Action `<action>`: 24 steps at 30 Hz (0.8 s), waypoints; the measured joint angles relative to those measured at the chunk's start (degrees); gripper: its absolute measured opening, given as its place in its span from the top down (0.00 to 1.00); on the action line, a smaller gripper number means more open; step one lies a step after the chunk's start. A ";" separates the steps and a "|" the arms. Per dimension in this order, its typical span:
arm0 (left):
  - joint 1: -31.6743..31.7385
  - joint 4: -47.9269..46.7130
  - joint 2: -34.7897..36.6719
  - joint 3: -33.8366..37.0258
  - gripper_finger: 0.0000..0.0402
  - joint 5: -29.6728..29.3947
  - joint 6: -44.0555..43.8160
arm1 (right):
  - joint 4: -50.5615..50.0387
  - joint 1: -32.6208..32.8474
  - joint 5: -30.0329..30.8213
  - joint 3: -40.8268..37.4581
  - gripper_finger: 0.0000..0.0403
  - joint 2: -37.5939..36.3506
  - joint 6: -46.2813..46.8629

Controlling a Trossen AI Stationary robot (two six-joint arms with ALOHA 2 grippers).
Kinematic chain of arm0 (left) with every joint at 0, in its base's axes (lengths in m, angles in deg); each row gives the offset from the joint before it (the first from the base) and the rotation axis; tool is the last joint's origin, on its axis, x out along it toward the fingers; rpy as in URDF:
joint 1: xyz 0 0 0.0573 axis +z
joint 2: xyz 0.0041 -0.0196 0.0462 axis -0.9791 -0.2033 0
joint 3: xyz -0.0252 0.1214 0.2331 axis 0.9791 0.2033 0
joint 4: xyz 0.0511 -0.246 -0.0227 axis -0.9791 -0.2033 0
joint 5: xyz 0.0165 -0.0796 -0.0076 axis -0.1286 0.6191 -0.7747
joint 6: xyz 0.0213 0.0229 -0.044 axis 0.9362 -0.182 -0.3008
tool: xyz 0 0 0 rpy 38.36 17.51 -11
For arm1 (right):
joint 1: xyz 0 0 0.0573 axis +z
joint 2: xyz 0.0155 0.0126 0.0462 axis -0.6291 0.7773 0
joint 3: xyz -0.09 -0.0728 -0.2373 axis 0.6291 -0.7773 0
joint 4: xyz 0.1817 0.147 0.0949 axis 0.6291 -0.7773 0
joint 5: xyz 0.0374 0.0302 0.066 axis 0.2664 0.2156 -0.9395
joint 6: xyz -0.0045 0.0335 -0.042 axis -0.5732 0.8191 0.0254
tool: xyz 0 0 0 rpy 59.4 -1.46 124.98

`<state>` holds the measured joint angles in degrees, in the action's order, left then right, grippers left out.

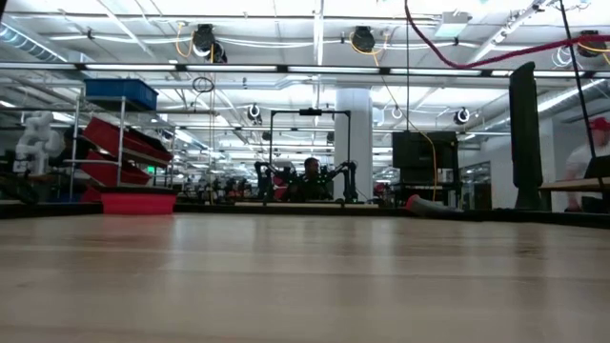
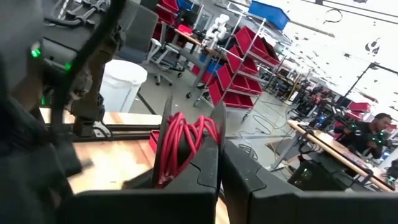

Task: Coil cords
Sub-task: Coil the red wire onto the spool

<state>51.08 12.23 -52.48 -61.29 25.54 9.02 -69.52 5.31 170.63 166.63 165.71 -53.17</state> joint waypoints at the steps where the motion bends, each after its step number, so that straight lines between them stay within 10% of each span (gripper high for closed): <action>1: -0.31 -0.04 0.29 0.00 1.00 -0.04 0.04 | 0.00 0.02 -0.30 0.00 1.00 -0.08 -0.17; 24: -0.32 -8.89 2.14 -1.27 0.90 -3.05 -1.42 | 1.07 2.60 -4.09 -0.22 1.00 -1.69 -3.72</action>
<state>50.76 3.34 -50.34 -62.56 22.48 7.60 -68.45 7.91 166.53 166.42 164.02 -56.88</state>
